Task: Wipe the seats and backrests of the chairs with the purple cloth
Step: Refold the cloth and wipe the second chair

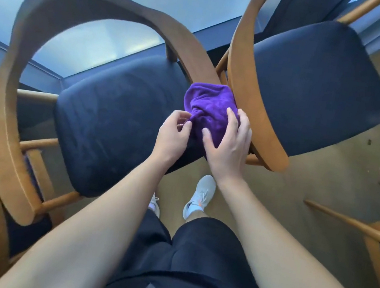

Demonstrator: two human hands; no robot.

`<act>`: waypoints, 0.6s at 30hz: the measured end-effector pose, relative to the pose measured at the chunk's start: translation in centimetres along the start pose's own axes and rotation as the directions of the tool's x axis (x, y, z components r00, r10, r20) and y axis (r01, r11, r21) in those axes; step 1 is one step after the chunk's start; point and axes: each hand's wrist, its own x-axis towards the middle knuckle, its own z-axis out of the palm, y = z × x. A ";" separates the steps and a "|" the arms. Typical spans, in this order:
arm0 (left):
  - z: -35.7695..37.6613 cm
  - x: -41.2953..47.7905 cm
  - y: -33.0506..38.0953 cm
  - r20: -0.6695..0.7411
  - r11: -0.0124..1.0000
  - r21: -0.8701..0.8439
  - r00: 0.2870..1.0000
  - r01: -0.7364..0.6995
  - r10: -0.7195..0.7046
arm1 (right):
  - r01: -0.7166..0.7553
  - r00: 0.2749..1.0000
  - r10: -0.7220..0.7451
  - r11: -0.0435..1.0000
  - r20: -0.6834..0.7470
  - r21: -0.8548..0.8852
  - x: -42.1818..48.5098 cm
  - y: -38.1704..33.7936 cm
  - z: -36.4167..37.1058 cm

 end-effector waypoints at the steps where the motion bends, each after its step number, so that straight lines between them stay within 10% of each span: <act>1: 0.0 0.0 0.2 0.013 1.000 0.000 1.000 0.006 -0.006 | -0.021 0.999 0.021 1.000 0.042 -0.003 -0.1 -0.1 0.4; 10: -1.5 3.5 1.8 0.017 0.976 0.182 0.993 -0.118 0.117 | -0.162 0.984 0.174 0.963 0.040 -0.215 2.5 -0.5 3.3; 18: -2.9 12.3 5.6 0.218 0.702 0.539 0.882 -0.466 0.419 | -0.128 0.992 0.119 0.960 -0.050 -0.247 2.3 -0.8 4.4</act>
